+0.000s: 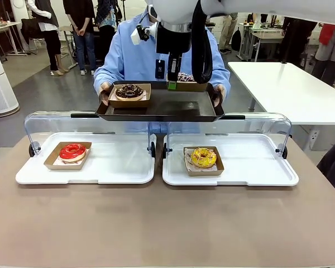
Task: Provide the desired donut to the person.
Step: Place the picked Paper togo box onto the Handle tray extended by the person.
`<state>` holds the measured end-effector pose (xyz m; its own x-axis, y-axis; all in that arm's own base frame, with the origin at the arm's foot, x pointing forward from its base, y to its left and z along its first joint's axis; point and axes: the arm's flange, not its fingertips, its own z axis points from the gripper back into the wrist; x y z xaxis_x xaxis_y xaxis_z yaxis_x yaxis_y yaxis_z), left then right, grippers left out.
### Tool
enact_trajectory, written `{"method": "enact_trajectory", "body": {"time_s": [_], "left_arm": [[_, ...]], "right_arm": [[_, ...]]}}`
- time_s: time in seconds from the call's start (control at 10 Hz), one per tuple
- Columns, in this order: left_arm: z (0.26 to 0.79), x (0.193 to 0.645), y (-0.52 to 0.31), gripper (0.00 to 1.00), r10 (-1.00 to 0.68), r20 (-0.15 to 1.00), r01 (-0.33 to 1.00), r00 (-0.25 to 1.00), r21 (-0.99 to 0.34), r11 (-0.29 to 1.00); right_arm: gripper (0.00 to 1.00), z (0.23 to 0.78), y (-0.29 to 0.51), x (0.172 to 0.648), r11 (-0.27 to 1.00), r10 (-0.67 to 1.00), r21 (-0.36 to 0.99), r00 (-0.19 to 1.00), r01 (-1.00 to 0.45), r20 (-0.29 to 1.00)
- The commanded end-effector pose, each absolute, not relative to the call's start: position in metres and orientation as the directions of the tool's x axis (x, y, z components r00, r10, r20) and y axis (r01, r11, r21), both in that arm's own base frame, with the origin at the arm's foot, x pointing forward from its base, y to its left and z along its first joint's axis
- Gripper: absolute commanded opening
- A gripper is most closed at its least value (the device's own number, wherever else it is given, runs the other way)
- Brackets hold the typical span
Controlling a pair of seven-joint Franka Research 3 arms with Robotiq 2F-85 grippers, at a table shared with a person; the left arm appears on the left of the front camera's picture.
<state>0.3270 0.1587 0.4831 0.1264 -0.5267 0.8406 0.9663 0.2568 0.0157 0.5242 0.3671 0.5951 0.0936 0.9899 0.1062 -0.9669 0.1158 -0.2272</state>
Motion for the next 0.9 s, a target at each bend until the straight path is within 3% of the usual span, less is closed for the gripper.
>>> {"method": "enact_trajectory", "body": {"time_s": [0.0,0.4,0.5,0.6,0.7,0.8], "left_arm": [[0.484,0.327,0.159,1.0,-0.519,0.844,0.962,0.137,0.011,0.272],[0.484,0.327,0.159,1.0,-0.519,0.844,0.962,0.137,0.011,0.272],[0.484,0.327,0.159,1.0,-0.519,0.844,0.962,0.137,0.011,0.272],[0.484,0.327,0.159,1.0,-0.519,0.844,0.962,0.137,0.011,0.272],[0.484,0.327,0.159,1.0,-0.519,0.844,0.962,0.137,0.011,0.272],[0.484,0.327,0.159,1.0,-0.519,0.844,0.962,0.137,0.011,0.272]], "right_arm": [[0.02,0.581,0.372,0.53,0.097,0.987,-0.182,0.071,-0.978,0.147],[0.02,0.567,0.372,0.535,0.061,0.986,-0.143,0.037,-0.988,0.165],[0.59,0.567,0.371,0.534,0.058,0.984,-0.142,0.033,-0.988,0.174],[0.61,0.568,0.371,0.533,0.049,0.986,-0.142,0.025,-0.989,0.168],[1.0,0.569,0.37,0.531,0.044,0.986,-0.144,0.02,-0.989,0.166],[1.0,0.569,0.37,0.531,0.042,0.986,-0.146,0.017,-0.988,0.167]]}}
